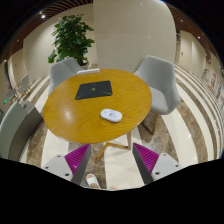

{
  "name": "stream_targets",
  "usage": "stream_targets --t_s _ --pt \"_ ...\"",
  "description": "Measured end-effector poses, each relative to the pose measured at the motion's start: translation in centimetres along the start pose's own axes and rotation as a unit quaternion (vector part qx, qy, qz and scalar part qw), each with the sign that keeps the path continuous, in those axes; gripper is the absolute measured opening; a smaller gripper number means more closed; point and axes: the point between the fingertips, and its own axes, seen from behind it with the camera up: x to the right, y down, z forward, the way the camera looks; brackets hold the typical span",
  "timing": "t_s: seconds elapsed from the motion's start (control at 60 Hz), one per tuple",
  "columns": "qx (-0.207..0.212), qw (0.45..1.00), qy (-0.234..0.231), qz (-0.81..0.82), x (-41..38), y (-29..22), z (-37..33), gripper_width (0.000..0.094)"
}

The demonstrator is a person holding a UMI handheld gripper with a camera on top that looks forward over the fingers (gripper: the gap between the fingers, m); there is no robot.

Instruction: Arrange mouse

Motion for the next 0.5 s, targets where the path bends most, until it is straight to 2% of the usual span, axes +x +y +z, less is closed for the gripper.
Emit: stream_targets --t_s 0.133,0.5 --pt "0.008 1.0 -0.002 -0.005 0.2 0.0 1.4 0.086" --pt "0.028 0.999 -0.007 -0.02 0.8 -2.4 11.6 0.0861"
